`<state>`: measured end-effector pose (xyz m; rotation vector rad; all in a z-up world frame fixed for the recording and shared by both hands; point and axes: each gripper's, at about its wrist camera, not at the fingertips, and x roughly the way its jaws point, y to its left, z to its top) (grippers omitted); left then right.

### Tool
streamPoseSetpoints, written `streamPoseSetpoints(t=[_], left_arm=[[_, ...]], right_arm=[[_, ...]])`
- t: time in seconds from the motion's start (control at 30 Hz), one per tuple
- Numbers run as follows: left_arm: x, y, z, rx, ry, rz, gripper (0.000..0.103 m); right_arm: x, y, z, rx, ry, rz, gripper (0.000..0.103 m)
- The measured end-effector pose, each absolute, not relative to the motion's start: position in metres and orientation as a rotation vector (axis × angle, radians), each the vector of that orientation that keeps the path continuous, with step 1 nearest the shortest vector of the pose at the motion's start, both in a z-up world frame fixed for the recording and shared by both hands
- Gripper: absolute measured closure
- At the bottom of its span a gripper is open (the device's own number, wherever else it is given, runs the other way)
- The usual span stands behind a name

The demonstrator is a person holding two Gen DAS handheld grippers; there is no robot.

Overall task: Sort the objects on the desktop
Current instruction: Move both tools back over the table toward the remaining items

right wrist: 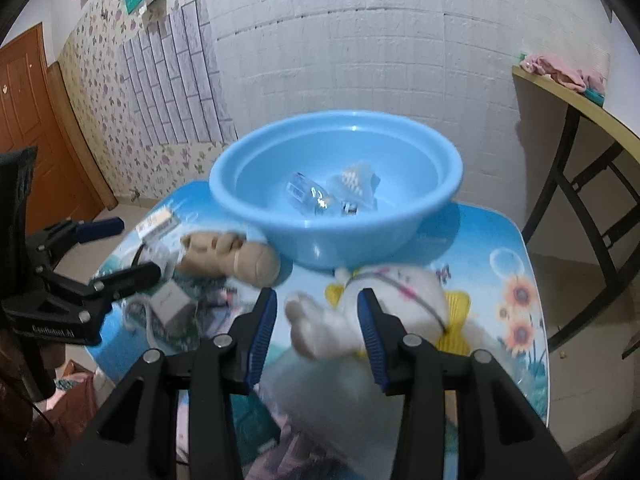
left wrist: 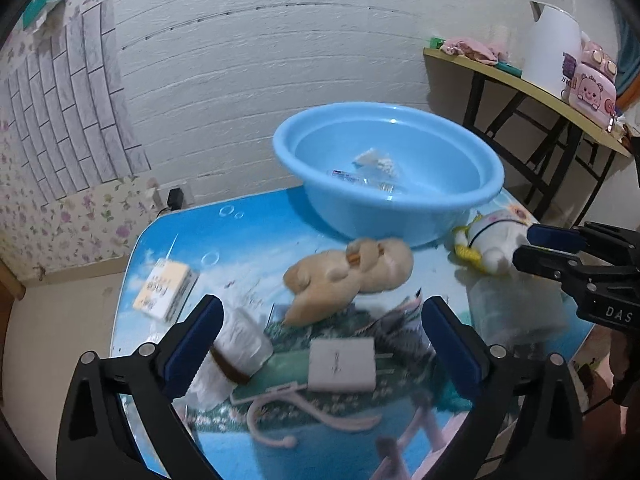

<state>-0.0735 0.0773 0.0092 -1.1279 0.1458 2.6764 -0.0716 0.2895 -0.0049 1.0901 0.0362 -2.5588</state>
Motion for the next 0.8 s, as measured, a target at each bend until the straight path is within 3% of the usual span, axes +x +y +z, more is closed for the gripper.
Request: streamPoseSetpoints(t=[0.17, 0.27, 0.43, 0.57, 0.8], left_arm=[[-0.064, 0.068, 0.001, -1.152, 0.132, 2.679, 0.003], [-0.058, 0.064, -0.007, -1.169, 0.135, 2.680, 0.003], [-0.048, 0.057, -0.020, -1.215, 0.131, 2.679, 0.003], [-0.036, 0.047, -0.023, -1.218, 0.129, 2.691, 0.003], [-0.030, 0.028, -0.040, -1.302, 0.072, 2.692, 0.003]], right_arm=[[-0.060, 0.291, -0.010, 1.123, 0.038, -2.550, 0.057], [-0.053, 0.288, -0.012, 1.122, 0.058, -2.541, 0.045], [-0.041, 0.281, -0.018, 1.126, 0.143, -2.547, 0.036], [-0.031, 0.283, -0.024, 1.099, 0.143, -2.552, 0.010], [-0.028, 0.293, -0.032, 1.128, 0.137, -2.579, 0.009]])
